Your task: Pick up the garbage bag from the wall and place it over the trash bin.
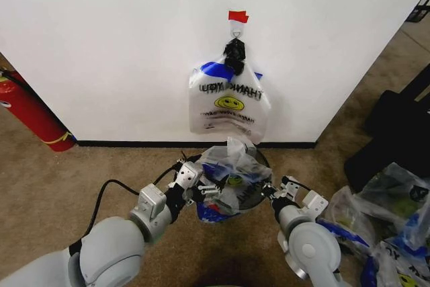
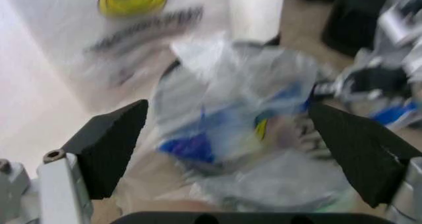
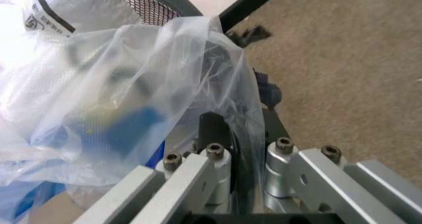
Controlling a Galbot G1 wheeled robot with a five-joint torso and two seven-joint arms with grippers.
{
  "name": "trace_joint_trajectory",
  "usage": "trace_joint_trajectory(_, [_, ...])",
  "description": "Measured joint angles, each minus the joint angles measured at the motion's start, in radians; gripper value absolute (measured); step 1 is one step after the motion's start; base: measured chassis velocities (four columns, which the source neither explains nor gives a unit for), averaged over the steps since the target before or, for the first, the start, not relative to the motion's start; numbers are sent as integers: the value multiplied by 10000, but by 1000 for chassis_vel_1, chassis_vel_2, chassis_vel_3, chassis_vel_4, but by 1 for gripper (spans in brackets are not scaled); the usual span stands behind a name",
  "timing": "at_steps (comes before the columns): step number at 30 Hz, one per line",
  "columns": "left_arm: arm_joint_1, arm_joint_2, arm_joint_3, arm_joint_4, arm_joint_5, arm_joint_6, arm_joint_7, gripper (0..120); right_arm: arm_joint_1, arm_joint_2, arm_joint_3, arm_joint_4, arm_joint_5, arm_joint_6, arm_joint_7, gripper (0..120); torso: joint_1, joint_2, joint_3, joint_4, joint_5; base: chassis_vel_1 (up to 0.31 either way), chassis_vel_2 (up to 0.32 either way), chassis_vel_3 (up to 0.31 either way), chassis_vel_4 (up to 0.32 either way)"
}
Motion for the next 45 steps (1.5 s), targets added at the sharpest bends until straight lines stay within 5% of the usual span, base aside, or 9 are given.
trace_joint_trajectory(15, [-1108,-511,1313,876,-557,288,-155,80,235,20,-281,-161,137,-104,109,0,1,0,0,-4,1,0,0,0,0])
trace_joint_trajectory(32, [-1758,-749,2393,1900,947,476,-377,70,224,-7,-330,-163,137,-106,38,0,1,-1,0,-5,0,0,0,0,0])
trace_joint_trajectory(45, [-1910,-866,2543,2096,896,462,-537,24,175,75,-370,-160,89,-105,23,0,1,-2,-1,-4,0,0,0,0,0])
